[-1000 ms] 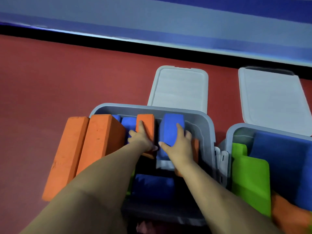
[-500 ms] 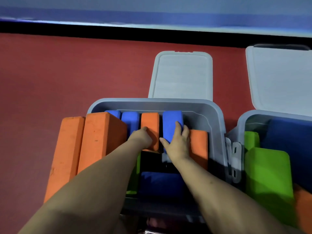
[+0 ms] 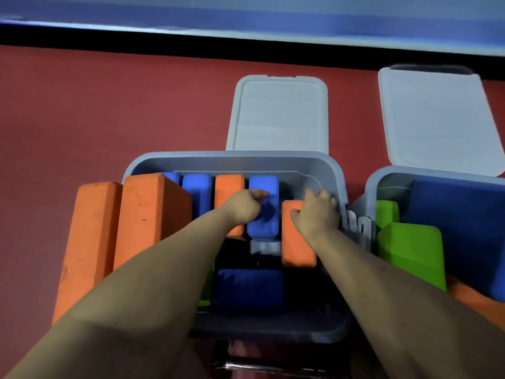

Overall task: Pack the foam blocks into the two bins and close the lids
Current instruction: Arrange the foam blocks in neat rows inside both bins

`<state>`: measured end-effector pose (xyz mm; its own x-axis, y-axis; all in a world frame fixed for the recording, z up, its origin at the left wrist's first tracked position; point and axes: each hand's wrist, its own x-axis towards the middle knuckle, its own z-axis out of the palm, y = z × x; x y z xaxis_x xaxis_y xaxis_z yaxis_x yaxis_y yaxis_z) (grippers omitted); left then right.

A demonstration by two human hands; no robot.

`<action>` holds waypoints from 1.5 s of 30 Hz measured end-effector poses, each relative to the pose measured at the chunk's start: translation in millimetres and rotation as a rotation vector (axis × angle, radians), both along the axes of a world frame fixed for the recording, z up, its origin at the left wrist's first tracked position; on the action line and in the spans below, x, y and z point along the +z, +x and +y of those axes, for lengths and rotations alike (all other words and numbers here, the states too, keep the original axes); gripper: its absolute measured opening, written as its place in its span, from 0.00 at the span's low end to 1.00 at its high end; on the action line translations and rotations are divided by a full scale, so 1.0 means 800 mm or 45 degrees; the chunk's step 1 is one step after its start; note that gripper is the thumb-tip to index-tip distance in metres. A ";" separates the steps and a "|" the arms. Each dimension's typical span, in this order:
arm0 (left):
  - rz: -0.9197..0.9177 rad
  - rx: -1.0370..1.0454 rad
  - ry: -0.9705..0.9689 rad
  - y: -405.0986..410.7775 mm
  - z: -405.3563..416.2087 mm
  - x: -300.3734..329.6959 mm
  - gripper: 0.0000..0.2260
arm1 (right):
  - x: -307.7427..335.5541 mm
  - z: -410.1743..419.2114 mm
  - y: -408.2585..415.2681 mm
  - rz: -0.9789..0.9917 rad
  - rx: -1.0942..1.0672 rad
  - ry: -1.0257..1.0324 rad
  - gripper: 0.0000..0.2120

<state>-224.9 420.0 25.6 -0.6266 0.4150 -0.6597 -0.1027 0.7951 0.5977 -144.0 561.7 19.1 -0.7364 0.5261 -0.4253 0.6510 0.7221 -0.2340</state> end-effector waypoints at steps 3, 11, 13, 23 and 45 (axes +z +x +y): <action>-0.014 -0.453 -0.228 0.010 -0.004 -0.010 0.28 | -0.009 0.011 0.024 -0.328 -0.094 -0.223 0.48; -0.026 -0.532 -0.371 0.005 -0.021 -0.020 0.31 | -0.031 -0.015 0.030 -0.418 -0.107 -0.335 0.64; -0.031 -0.533 -0.357 0.004 -0.021 -0.022 0.30 | -0.030 -0.013 0.030 -0.318 -0.116 -0.321 0.62; -0.039 -0.445 -0.296 0.005 -0.023 -0.020 0.29 | -0.036 -0.017 0.011 -0.079 -0.164 -0.426 0.57; -0.023 -0.205 -0.225 0.013 -0.034 0.050 0.25 | -0.008 -0.005 -0.017 -0.168 0.013 -0.280 0.40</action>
